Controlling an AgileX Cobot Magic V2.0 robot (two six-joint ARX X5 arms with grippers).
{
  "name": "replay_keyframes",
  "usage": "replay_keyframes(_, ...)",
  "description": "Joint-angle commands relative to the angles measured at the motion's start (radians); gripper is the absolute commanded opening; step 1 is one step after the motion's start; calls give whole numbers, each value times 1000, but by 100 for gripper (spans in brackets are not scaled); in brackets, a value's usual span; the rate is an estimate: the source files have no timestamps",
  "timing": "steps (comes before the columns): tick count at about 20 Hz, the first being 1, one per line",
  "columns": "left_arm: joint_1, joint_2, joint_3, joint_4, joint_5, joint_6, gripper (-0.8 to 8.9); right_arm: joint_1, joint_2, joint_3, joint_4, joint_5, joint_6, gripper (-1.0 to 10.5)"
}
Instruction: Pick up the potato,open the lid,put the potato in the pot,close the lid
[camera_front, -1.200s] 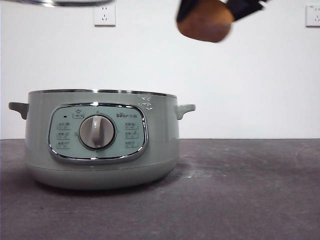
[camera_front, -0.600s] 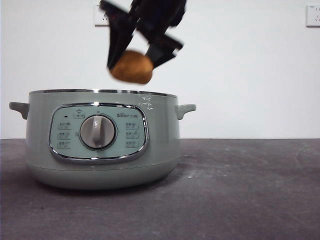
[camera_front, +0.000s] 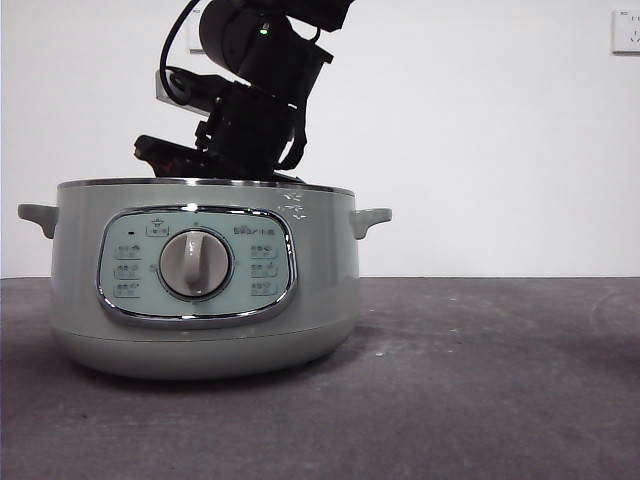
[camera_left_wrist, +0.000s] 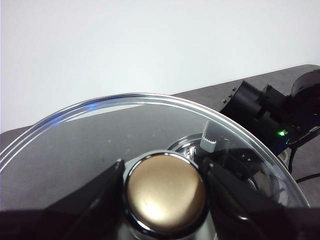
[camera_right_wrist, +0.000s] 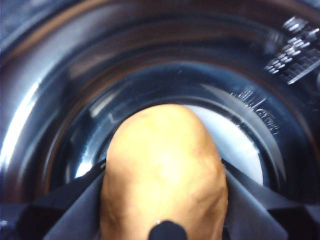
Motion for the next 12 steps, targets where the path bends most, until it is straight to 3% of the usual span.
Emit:
replay_keyframes(1,-2,-11,7,42,-2,9,-9,3,27,5,-2,13,-17,122)
replay_keyframes(5,-2,-11,7,27,-2,9,-9,2,41,5,-45,26,-18,497)
replay_keyframes(12,-2,-8,7,37,-2,9,-9,6,-82,5,-54,29,-8,502)
